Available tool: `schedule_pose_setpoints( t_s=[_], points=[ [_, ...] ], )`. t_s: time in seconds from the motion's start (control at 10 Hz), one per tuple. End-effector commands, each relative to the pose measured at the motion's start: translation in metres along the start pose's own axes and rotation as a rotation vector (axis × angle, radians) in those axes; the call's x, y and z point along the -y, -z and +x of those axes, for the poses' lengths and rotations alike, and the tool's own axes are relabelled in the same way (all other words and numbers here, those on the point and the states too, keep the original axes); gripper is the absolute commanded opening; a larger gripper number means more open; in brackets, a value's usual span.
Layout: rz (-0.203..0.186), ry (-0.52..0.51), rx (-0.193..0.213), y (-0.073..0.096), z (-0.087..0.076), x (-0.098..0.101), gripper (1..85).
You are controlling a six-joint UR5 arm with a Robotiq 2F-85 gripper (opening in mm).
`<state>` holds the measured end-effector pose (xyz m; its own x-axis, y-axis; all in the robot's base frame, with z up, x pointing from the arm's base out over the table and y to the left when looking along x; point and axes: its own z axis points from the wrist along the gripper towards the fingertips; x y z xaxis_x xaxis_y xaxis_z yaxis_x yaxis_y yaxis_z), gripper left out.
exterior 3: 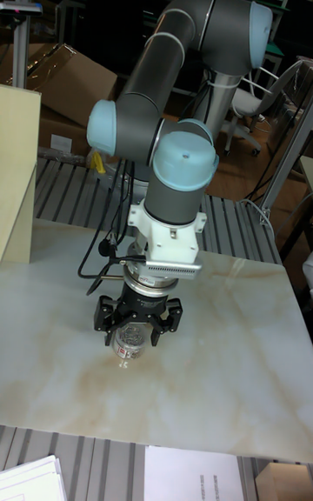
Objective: Put the object on the shelf
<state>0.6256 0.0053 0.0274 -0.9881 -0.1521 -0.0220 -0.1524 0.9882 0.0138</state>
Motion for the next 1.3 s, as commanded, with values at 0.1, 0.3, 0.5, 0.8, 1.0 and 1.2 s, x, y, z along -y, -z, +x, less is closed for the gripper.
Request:
schedule_pose_setpoints(
  t_s=[0.1,0.3,0.5,0.8,1.0,1.2],
  points=[
    [-0.024,0.002,0.013,-0.001,0.009,0.0,77.7],
    [-0.026,-0.003,0.035,-0.008,0.013,-0.006,77.7],
    [-0.03,-0.009,0.042,-0.013,0.013,-0.009,77.0],
    [-0.034,-0.005,0.064,-0.016,0.01,-0.011,75.3],
    [-0.033,-0.002,0.091,-0.017,0.005,-0.009,61.7],
    [-0.024,-0.016,0.086,-0.015,0.009,-0.006,2.7]
  ],
)
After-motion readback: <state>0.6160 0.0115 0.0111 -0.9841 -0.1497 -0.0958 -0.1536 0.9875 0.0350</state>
